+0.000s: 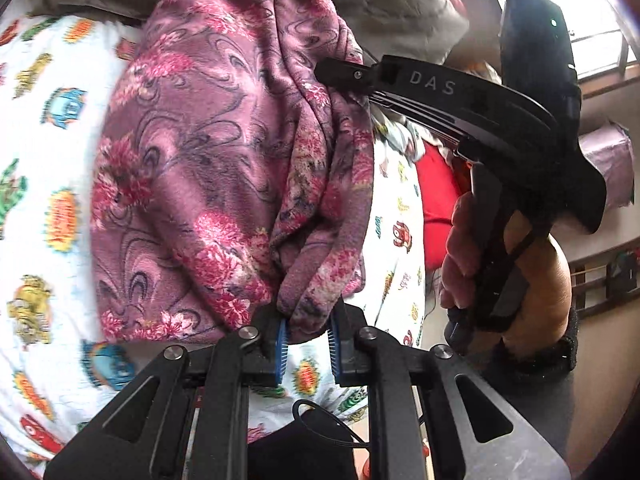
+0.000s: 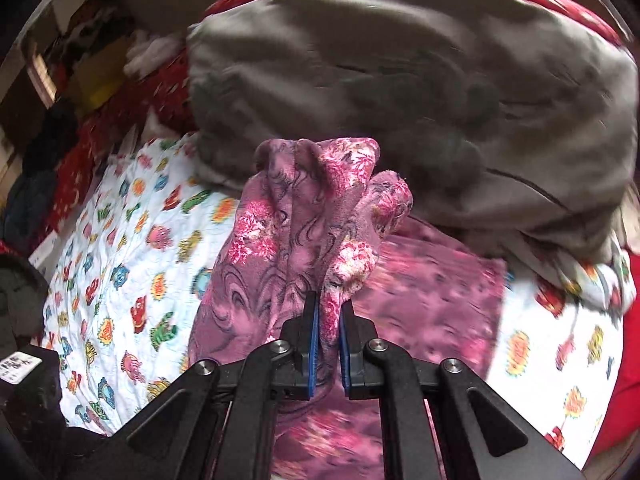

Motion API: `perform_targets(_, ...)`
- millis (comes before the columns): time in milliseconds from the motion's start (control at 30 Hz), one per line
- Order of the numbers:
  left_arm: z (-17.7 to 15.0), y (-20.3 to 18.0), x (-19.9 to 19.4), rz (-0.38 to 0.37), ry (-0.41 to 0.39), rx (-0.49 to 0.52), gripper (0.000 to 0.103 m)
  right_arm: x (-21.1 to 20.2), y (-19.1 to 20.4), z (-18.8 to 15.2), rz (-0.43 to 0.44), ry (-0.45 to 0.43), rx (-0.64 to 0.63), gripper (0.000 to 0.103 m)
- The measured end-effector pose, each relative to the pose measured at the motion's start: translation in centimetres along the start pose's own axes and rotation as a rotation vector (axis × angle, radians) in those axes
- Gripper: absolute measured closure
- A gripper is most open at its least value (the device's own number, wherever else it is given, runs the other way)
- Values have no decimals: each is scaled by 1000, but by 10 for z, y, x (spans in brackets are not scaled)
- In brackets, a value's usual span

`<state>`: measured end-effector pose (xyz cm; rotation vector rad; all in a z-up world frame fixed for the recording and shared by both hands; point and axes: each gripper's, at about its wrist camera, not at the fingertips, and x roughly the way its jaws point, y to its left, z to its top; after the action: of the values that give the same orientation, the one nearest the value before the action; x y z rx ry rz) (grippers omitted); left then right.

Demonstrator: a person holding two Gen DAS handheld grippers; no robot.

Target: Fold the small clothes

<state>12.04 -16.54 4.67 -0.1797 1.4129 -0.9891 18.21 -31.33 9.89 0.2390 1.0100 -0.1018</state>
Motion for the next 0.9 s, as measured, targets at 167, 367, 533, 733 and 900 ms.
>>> perform_targets(167,4,-18,26,19,47,27,90,-5,-36,-14,-11,-12,49,95)
perform_targets(367,18,-26,66,61,106,23,90,-1,-75,-31,-20,-3,112,98)
perform_targets(533,21,-25,95,114,142,33,90,14,-94,-45,-18,16,148,98)
perform_targets(733,44,-17,121,136,167,-3,89,40,-114,-62,-4,51,222,98)
perform_targets(900,36,-19,89,84,165,22,71,46,-121,-70,44,51,278,92)
